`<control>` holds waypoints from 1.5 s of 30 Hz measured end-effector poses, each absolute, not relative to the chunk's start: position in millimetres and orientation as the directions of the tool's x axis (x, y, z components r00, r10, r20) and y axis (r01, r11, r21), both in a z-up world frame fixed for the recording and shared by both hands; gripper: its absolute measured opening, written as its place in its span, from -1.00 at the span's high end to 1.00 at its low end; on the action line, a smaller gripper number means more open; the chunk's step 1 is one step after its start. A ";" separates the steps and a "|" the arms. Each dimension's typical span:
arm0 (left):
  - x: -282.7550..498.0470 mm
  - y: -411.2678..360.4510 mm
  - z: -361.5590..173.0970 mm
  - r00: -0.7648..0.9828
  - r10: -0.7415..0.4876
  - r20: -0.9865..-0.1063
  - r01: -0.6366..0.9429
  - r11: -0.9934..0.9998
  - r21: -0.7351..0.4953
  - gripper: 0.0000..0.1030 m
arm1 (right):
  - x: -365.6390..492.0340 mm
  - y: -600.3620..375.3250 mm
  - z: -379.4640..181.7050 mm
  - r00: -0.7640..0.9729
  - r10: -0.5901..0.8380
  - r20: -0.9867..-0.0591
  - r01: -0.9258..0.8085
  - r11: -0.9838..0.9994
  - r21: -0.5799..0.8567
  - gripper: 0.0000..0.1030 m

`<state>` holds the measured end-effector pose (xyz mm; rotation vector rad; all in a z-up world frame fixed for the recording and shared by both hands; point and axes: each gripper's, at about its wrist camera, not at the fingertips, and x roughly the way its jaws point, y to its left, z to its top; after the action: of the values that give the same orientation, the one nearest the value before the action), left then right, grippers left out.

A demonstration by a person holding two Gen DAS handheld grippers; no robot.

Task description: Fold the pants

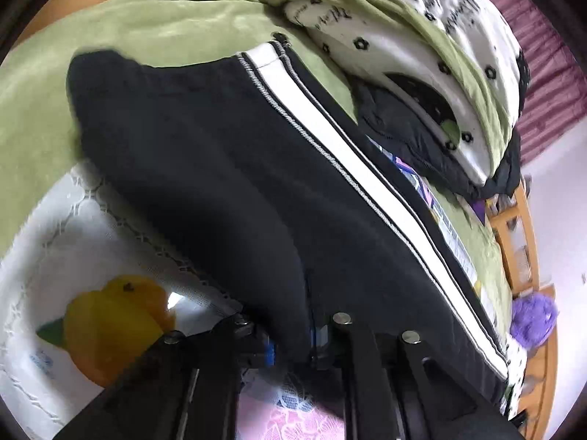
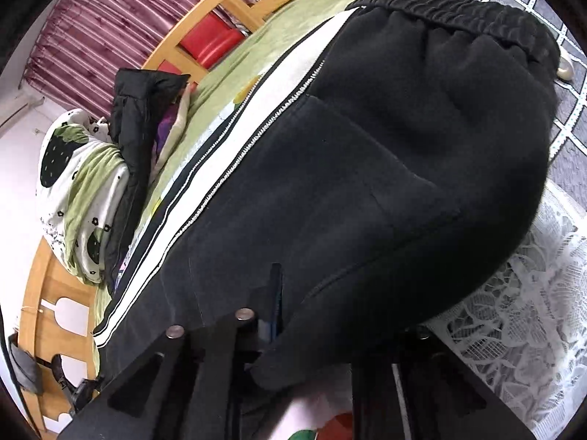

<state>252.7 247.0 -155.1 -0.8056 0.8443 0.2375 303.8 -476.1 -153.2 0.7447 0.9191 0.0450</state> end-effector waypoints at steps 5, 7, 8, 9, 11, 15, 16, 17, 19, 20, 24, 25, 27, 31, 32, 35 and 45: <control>201.6 231.3 -109.3 0.669 -0.169 -0.723 -0.383 0.756 -0.531 0.78 | 241.9 -492.6 -104.4 0.673 0.330 -0.662 0.218 0.768 0.603 0.86; 173.0 220.4 -99.9 0.660 -0.176 -0.730 -0.350 0.789 -0.506 0.78 | 210.7 -497.5 -92.6 0.666 0.310 -0.678 0.215 0.791 0.573 0.86; 152.6 214.9 -98.4 0.655 -0.181 -0.734 -0.340 0.796 -0.500 0.78 | 191.8 -501.2 -89.3 0.656 0.304 -0.691 0.215 0.802 0.557 0.86; 133.7 210.6 -99.2 0.648 -0.190 -0.738 -0.332 0.801 -0.498 0.78 | 176.3 -505.3 -88.3 0.649 0.303 -0.698 0.218 0.805 0.552 0.86; 104.1 207.0 -103.5 0.634 -0.211 -0.744 -0.323 0.802 -0.503 0.78 | 140.8 -515.8 -86.4 0.638 0.298 -0.710 0.219 0.813 0.539 0.86; 63.4 197.7 -128.8 0.577 -0.231 -0.783 -0.329 0.812 -0.482 0.74 | 81.9 -530.8 -99.4 0.617 0.264 -0.742 0.229 0.841 0.490 0.86; 58.3 194.9 -136.3 0.552 -0.213 -0.806 -0.343 0.823 -0.453 0.70 | 75.3 -534.6 -108.0 0.599 0.262 -0.756 0.236 0.845 0.480 0.83; 54.8 192.7 -141.2 0.533 -0.192 -0.824 -0.357 0.832 -0.425 0.58 | 70.1 -537.2 -117.6 0.578 0.251 -0.777 0.249 0.852 0.461 0.76; 46.8 190.1 -142.1 0.522 -0.155 -0.839 -0.376 0.840 -0.390 0.40 | 63.5 -539.8 -134.5 0.535 0.226 -0.814 0.280 0.862 0.423 0.50; 42.8 188.1 -138.4 0.513 -0.132 -0.848 -0.386 0.847 -0.366 0.24 | 55.0 -543.6 -135.6 0.542 0.240 -0.806 0.273 0.856 0.438 0.50; 18.3 176.0 -115.6 0.517 -0.056 -0.854 -0.362 0.890 -0.277 -0.08 | 29.7 -565.9 -110.9 0.647 0.194 -0.737 0.256 0.856 0.449 0.29; 12.5 174.4 -111.5 0.527 -0.049 -0.849 -0.355 0.894 -0.272 -0.12 | 28.1 -574.8 -104.3 0.681 0.159 -0.715 0.272 0.852 0.448 0.15; 4.2 169.5 -105.1 0.547 -0.039 -0.836 -0.343 0.900 -0.267 -0.21 | 33.4 -597.8 -100.7 0.721 0.131 -0.681 0.312 0.816 0.487 -0.29; 4.9 164.6 -101.8 0.566 -0.042 -0.823 -0.332 0.902 -0.275 -0.21 | 76.9 -640.0 -137.5 0.706 0.135 -0.695 0.433 0.694 0.575 -0.45; 8.0 164.0 -102.4 0.559 -0.032 -0.828 -0.339 0.903 -0.263 -0.21 | 90.6 -645.5 -148.2 0.700 0.168 -0.694 0.447 0.655 0.609 -0.38; 15.2 160.1 -100.5 0.558 -0.020 -0.830 -0.344 0.904 -0.253 -0.21 | 118.7 -649.3 -136.6 0.692 0.148 -0.706 0.435 0.695 0.572 0.37; 12.9 164.8 -84.4 0.607 -0.041 -0.793 -0.305 0.910 -0.281 -0.21 | 110.8 -696.7 -146.4 0.620 0.076 -0.781 0.486 0.744 0.459 0.26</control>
<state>12.9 164.8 -84.4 -0.4139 0.9119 0.1578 110.8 -696.7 -146.4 0.7121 0.8855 -0.2596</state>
